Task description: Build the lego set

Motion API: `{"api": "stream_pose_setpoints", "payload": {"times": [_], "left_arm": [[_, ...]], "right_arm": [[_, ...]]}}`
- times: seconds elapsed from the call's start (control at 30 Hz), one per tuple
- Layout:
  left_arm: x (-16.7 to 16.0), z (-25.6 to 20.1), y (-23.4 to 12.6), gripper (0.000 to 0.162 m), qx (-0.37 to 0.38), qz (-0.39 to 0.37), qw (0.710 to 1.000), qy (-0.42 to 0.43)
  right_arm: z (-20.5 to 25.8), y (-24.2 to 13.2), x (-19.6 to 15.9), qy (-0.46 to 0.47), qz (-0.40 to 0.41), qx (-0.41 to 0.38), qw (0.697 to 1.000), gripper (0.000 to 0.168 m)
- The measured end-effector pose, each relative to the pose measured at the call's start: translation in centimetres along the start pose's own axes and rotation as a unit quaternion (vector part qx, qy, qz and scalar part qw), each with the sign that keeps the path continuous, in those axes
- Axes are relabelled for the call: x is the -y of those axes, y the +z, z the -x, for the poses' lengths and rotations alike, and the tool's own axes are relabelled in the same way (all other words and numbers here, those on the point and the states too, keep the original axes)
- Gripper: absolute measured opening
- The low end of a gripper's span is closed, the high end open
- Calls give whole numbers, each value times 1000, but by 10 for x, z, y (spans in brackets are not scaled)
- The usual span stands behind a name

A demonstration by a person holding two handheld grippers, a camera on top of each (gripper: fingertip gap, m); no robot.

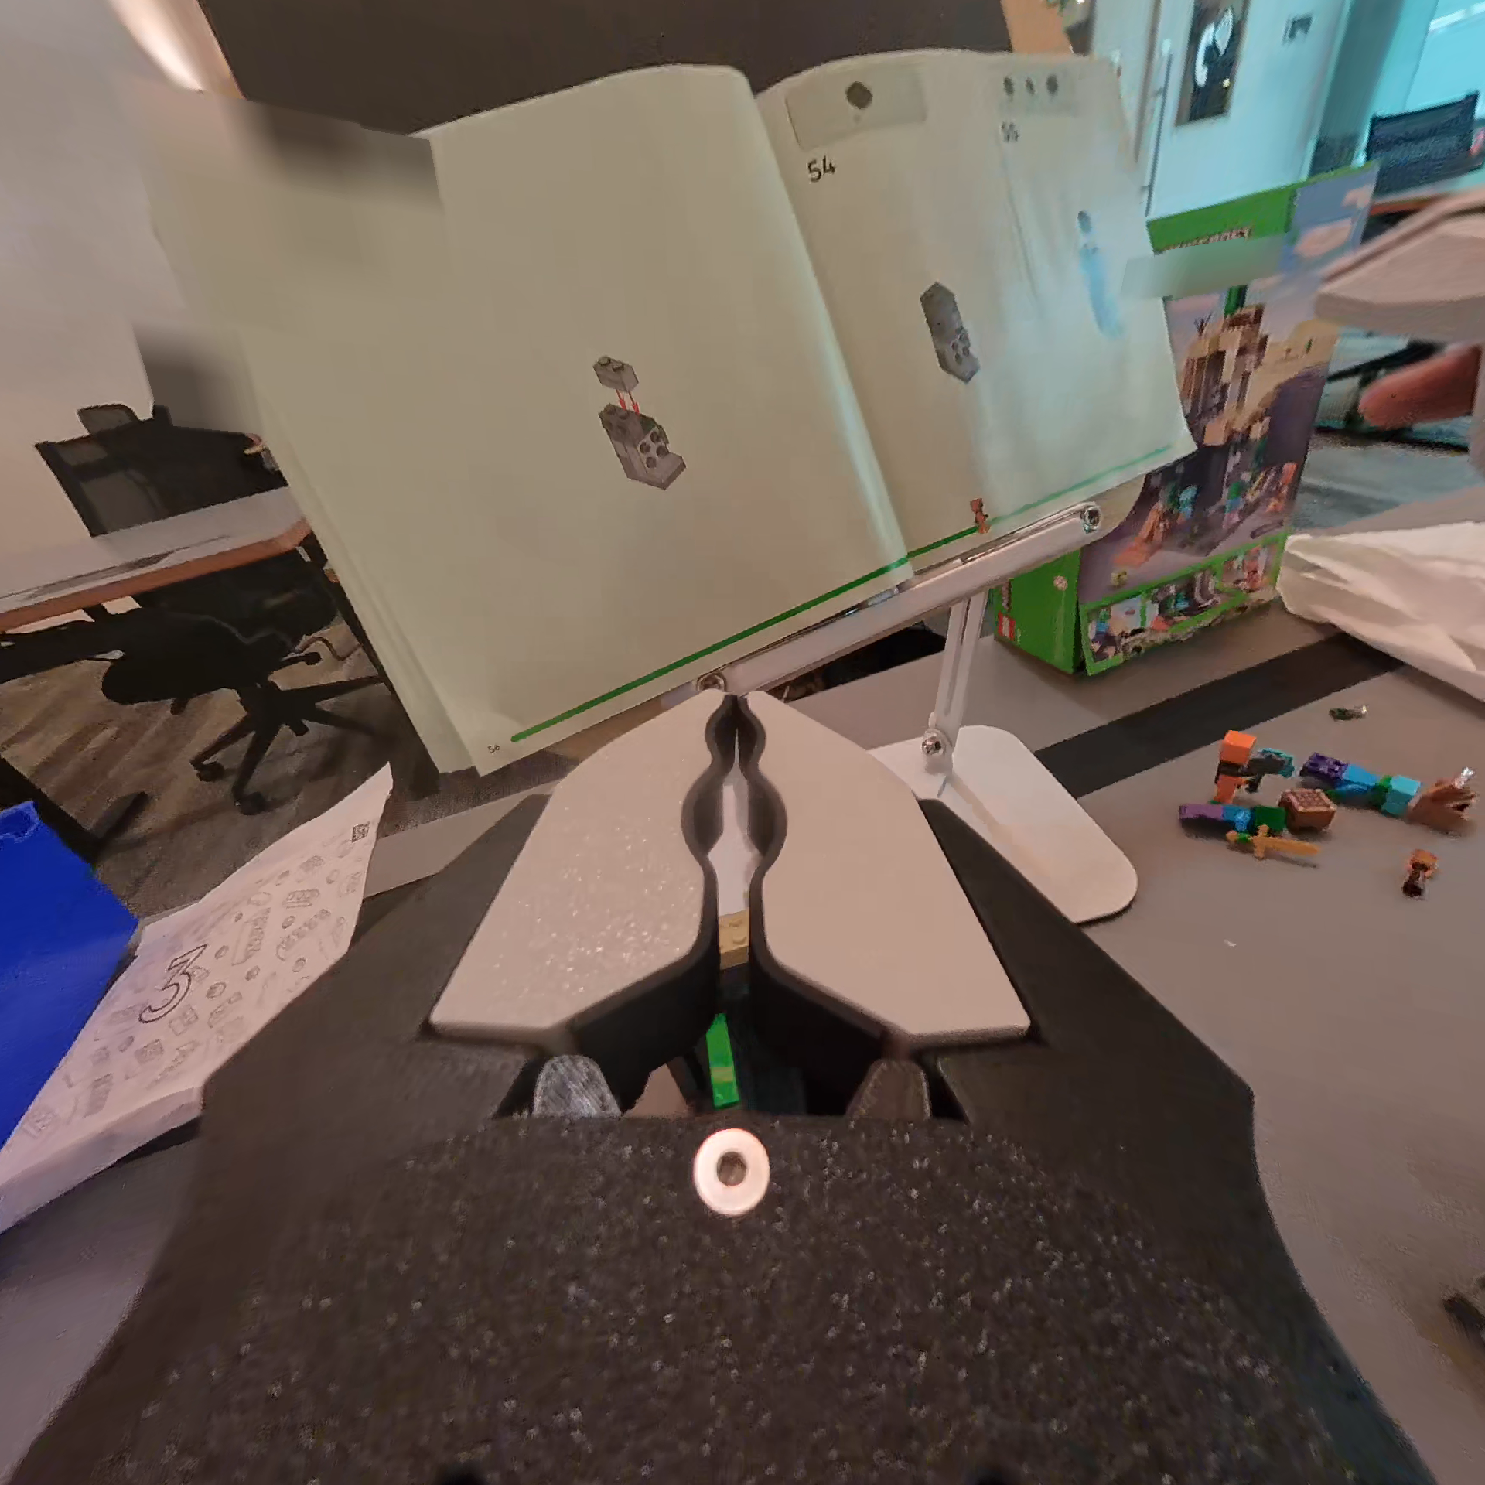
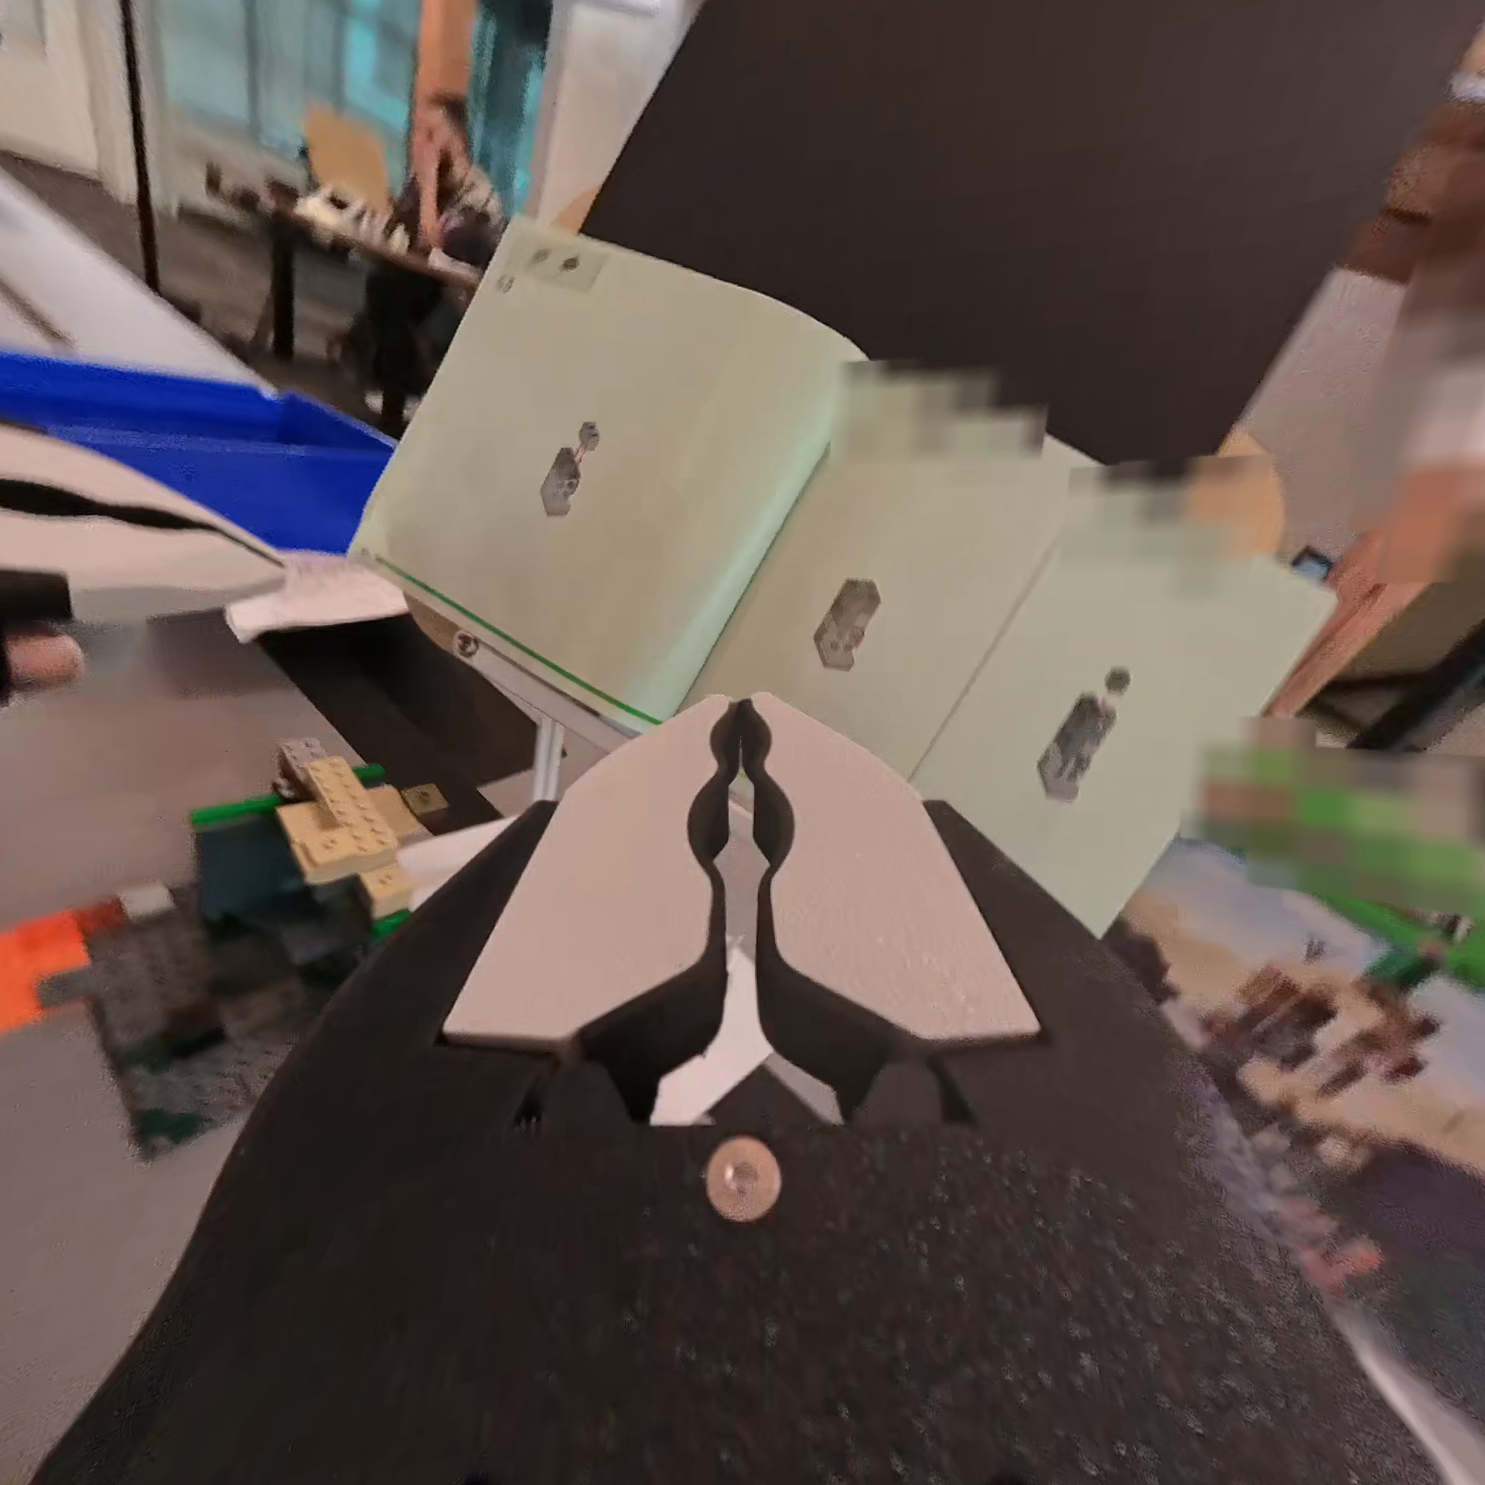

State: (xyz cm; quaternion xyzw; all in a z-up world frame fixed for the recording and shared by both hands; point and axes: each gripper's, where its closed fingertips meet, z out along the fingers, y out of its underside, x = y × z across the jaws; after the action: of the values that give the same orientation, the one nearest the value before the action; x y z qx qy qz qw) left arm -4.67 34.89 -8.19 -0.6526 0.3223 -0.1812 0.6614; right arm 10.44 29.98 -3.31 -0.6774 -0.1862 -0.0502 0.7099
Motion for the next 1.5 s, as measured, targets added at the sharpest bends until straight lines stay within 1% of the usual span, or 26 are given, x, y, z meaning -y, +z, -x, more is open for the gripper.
{"api": "stream_pose_setpoints", "payload": {"times": [0.13,0.23,0.33,0.47,0.53,0.63,0.7,0.83,1.0,1.27,1.5], "left_arm": [[2,-13,-8,0,5,-13,1000,-2],[0,-19,-15,0,9,-20,1000,-17],[-4,-24,-23,0,13,-31,999,-26],[-8,-27,-31,0,32,-56,998,5],[-8,-25,-32,0,46,-63,997,20],[-7,-20,-34,0,57,-72,996,14],[-8,-16,-34,0,62,-69,996,10],[-8,-7,-35,0,70,-63,996,-1],[-12,7,-34,0,80,-53,995,-21],[-23,13,-28,0,80,-39,995,-42],[-21,8,-30,0,78,-42,995,-35]], "right_arm": [[13,-23,-17,82,2,-19,996,0],[28,-36,-27,108,13,-18,994,0],[35,-49,-30,121,5,-25,992,0],[33,-62,-34,135,-46,-42,989,0],[25,-66,-35,130,-51,-59,988,0],[18,-73,-33,164,-71,-65,982,0],[19,-72,-36,178,-71,-62,979,0],[34,-67,-34,177,-66,-35,981,0],[49,-63,-30,139,-57,-25,988,0],[51,-61,-31,143,-54,-28,988,0],[44,-67,-24,149,-61,-31,986,0]]}}
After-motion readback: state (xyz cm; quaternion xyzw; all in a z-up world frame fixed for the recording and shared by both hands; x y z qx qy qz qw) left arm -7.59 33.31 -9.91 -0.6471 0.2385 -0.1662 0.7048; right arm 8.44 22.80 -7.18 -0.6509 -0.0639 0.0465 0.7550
